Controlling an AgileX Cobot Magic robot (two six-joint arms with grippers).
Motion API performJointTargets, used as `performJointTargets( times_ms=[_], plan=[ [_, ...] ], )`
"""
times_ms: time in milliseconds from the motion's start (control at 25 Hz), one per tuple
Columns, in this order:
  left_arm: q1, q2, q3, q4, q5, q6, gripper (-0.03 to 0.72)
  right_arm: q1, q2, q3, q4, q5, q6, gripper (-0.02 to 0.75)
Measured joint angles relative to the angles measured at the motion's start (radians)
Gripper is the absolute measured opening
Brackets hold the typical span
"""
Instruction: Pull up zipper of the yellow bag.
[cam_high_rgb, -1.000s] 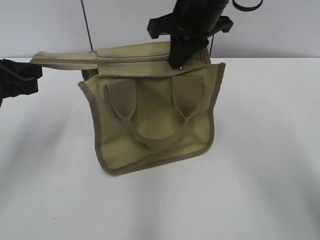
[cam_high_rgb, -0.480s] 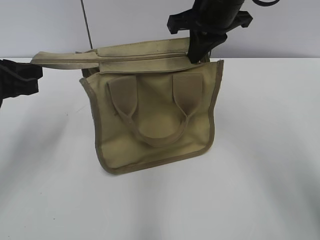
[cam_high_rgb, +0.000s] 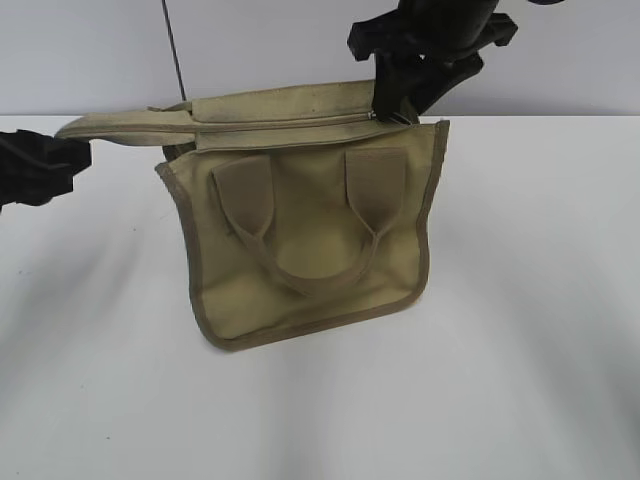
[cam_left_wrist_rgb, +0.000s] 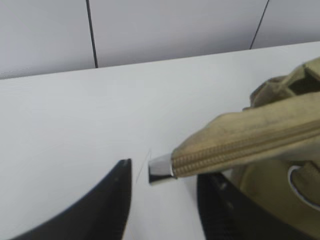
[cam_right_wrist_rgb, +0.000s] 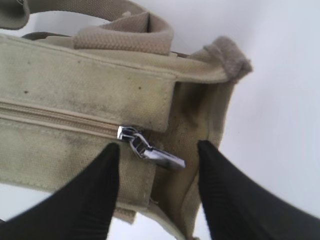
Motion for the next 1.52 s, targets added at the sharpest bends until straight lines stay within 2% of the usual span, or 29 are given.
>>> performJointTargets(
  times_ms=[80, 160, 240, 400, 520, 600, 720, 880, 1080, 1320, 1520],
  plan=[
    [-0.015, 0.000, 0.000, 0.000, 0.076, -0.019, 0.437, 0.000, -0.025, 0.001, -0.002, 0.001, -0.008, 0.454],
    [-0.044, 0.000, 0.000, -0.005, 0.188, -0.054, 0.471, -0.001, -0.053, 0.001, -0.014, 0.001, -0.012, 0.494],
    [-0.090, 0.000, 0.000, -0.032, 0.324, -0.073, 0.458, -0.001, -0.085, 0.001, -0.026, 0.002, -0.013, 0.506],
    [-0.185, 0.000, -0.032, -0.174, 0.623, -0.048, 0.401, 0.002, -0.154, 0.001, -0.041, 0.003, -0.019, 0.513],
    [-0.215, -0.004, -0.120, -0.413, 0.864, 0.191, 0.391, 0.024, -0.232, 0.025, -0.082, 0.003, -0.025, 0.513],
    [-0.220, -0.025, -0.192, -0.567, 1.006, 0.368, 0.389, 0.047, -0.305, 0.101, -0.114, 0.001, -0.026, 0.513],
    [-0.222, -0.107, -0.295, -0.673, 1.159, 0.464, 0.394, 0.073, -0.450, 0.274, -0.136, 0.001, -0.027, 0.514],
    [-0.222, -0.291, -0.329, -0.682, 1.299, 0.487, 0.451, 0.080, -0.705, 0.542, -0.138, -0.036, -0.032, 0.517],
    [-0.222, -0.592, -0.306, -0.657, 1.440, 0.489, 0.541, 0.080, -1.015, 0.847, -0.143, -0.050, -0.043, 0.587],
    [-0.222, -0.900, -0.163, -0.631, 1.503, 0.497, 0.554, 0.080, -1.391, 1.143, -0.145, -0.049, -0.055, 0.608],
    [-0.222, -1.106, -0.068, -0.622, 1.497, 0.592, 0.556, 0.080, -1.637, 1.298, -0.146, -0.052, -0.060, 0.608]
  ],
)
